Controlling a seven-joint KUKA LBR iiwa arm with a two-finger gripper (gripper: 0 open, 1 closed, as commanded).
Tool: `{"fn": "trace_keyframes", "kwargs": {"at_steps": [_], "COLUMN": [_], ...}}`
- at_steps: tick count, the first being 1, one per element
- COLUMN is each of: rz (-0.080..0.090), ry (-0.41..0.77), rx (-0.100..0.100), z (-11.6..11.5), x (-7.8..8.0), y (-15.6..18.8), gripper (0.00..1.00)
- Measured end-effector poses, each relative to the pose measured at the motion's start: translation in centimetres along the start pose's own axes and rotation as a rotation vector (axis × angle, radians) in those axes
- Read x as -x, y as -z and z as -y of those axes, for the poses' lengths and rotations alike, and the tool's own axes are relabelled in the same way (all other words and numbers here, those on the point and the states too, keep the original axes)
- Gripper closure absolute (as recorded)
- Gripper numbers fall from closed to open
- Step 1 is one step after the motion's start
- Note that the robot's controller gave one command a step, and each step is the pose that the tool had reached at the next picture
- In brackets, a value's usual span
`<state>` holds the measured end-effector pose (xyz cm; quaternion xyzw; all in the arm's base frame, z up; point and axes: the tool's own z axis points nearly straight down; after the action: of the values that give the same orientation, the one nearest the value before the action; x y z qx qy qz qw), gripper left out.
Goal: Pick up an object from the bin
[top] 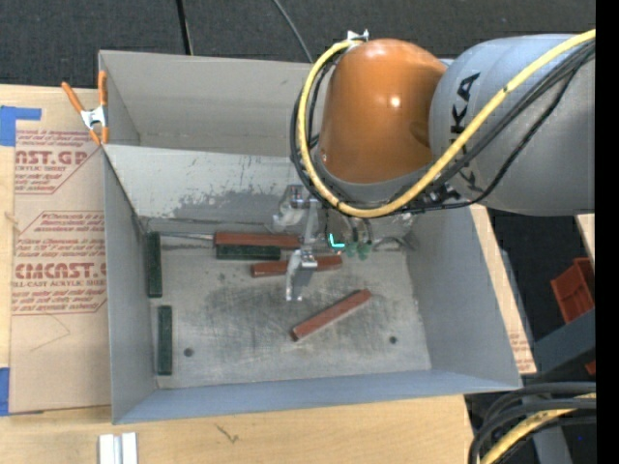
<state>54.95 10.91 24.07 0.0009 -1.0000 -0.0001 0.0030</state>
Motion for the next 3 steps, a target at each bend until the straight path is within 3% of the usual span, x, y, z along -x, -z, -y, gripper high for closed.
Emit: {"fn": "trace_keyframes", "kwargs": {"at_steps": [1, 2, 3], "rz": [0.008, 0.012, 0.002], "ry": [-0.002, 0.039, -0.092], "rx": [0.001, 0.001, 0.000], "z": [0.1, 2.5, 3.5], "x": [0.2, -0.2, -0.4], "y": [0.4, -6.4, -9.4], "gripper": [0.00, 0.00, 0.00]}}
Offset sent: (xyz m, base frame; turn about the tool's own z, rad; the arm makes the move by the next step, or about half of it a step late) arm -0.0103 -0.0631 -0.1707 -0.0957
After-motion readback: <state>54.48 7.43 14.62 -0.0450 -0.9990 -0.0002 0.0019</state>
